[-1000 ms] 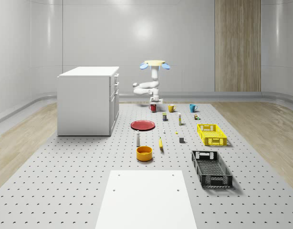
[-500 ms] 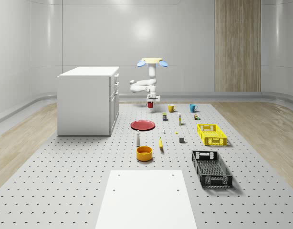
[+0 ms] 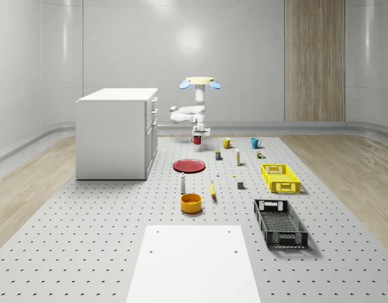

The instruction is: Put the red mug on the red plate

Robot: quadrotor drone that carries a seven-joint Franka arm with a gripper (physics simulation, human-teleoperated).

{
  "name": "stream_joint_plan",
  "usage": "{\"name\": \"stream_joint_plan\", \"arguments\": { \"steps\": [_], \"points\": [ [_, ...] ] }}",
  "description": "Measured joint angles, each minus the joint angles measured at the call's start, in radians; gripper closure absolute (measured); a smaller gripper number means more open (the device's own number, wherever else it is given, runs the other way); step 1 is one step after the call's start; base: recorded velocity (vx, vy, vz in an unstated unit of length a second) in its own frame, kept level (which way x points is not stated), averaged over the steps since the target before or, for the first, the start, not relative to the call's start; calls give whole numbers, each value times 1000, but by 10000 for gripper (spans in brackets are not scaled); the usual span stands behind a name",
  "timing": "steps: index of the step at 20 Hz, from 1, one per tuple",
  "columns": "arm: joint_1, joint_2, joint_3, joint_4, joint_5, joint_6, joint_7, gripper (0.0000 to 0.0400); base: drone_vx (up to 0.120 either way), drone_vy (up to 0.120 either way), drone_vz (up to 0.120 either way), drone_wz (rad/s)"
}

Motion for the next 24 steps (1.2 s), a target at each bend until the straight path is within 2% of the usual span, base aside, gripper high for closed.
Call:
{"name": "stream_joint_plan", "arguments": {
  "steps": [5,9,16,18,21,24],
  "points": [
    [-3,-11,3,1,5,11,3,300,120,0,0,0],
    [-5,-20,5,1,9,19,5,300,120,-100,0,0],
    [-9,-35,7,2,15,32,8,300,120,-6,0,0],
    [-10,-39,8,2,17,36,9,300,120,-120,0,0],
    [-12,-44,9,2,20,41,10,300,120,0,0,0],
    [-13,-50,10,3,22,47,11,300,120,-120,0,0]
  ]
}}
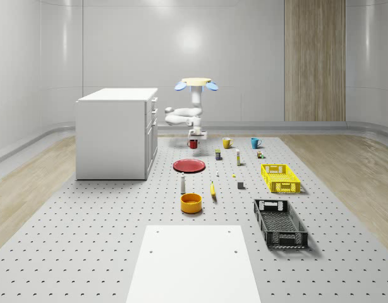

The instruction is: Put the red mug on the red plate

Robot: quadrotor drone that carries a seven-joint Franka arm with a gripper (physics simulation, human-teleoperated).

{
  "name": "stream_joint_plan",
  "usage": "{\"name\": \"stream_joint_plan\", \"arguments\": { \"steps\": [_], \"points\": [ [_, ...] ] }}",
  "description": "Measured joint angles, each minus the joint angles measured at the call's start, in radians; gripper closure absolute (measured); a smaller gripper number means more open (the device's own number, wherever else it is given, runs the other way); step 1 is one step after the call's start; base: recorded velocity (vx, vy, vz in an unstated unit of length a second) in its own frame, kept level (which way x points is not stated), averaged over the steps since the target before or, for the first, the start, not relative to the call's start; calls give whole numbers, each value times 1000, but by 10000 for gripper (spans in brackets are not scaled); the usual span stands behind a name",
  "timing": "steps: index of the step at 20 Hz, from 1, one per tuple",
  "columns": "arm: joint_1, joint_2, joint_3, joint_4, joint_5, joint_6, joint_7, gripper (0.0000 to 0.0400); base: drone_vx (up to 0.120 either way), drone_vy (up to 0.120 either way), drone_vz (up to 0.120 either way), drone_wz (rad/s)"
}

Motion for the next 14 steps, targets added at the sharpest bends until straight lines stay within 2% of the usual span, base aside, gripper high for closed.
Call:
{"name": "stream_joint_plan", "arguments": {
  "steps": [5,14],
  "points": [
    [-2,-9,2,0,4,8,2,300,120,-120,0,0],
    [-6,-23,4,1,10,22,5,300,120,-4,-4,0]
  ]
}}
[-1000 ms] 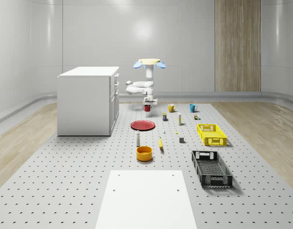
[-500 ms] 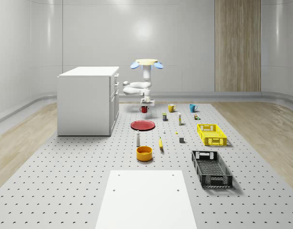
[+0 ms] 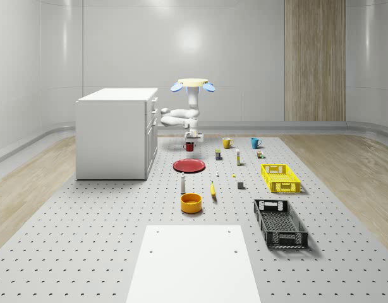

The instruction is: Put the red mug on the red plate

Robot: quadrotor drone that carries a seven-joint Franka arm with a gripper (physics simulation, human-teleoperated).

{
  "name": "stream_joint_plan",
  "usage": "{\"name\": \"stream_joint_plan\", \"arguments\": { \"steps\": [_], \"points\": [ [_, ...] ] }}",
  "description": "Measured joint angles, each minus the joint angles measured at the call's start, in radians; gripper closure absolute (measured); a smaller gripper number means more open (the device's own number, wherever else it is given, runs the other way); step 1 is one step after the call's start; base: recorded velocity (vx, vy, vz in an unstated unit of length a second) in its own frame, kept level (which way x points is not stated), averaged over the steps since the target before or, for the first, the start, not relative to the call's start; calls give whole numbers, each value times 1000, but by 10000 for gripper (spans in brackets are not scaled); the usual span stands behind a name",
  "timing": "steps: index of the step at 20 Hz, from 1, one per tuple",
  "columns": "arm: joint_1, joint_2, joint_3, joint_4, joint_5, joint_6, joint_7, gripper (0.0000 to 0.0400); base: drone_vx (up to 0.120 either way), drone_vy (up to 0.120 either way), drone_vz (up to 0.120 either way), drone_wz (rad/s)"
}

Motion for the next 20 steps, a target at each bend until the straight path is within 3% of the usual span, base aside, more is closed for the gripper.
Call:
{"name": "stream_joint_plan", "arguments": {
  "steps": [4,20],
  "points": [
    [-1,-6,1,0,2,6,1,300,120,0,-100,0],
    [-7,-27,5,1,11,25,5,300,120,8,0,0]
  ]
}}
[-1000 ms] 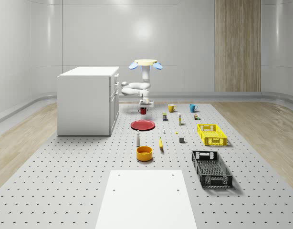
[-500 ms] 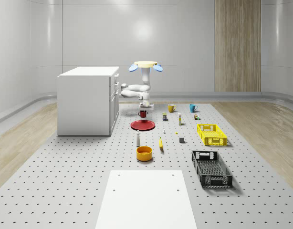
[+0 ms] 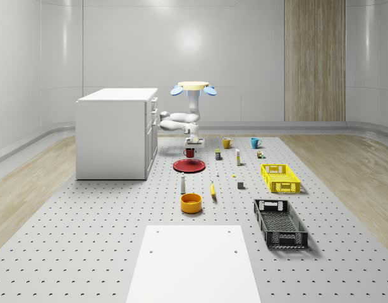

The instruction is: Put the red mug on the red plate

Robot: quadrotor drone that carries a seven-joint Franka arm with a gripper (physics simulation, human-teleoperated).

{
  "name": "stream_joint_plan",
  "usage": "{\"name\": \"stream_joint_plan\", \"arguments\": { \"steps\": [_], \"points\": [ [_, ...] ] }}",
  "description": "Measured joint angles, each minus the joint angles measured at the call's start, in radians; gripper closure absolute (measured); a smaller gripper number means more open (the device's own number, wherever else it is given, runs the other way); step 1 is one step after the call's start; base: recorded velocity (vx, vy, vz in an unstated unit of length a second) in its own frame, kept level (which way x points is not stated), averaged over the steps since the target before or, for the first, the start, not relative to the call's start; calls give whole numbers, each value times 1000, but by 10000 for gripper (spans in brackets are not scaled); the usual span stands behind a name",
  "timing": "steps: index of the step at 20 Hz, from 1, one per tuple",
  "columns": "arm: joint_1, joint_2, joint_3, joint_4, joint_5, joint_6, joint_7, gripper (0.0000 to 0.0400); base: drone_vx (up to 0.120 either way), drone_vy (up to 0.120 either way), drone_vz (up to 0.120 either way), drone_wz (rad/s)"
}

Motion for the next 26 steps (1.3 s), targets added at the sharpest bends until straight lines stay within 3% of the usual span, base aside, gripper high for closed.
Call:
{"name": "stream_joint_plan", "arguments": {
  "steps": [8,20,21,22,24,26],
  "points": [
    [-2,-9,1,1,3,8,2,300,115,0,0,0],
    [-22,-23,-140,35,-129,69,0,300,0,0,0,0],
    [-24,-23,-150,38,-138,72,0,276,0,0,0,0],
    [-25,-23,-158,41,-146,75,-1,215,0,0,0,0],
    [-26,-22,-167,43,-154,78,-1,131,0,0,0,0],
    [-24,-21,-159,41,-147,73,-1,79,0,0,0,0]
  ]
}}
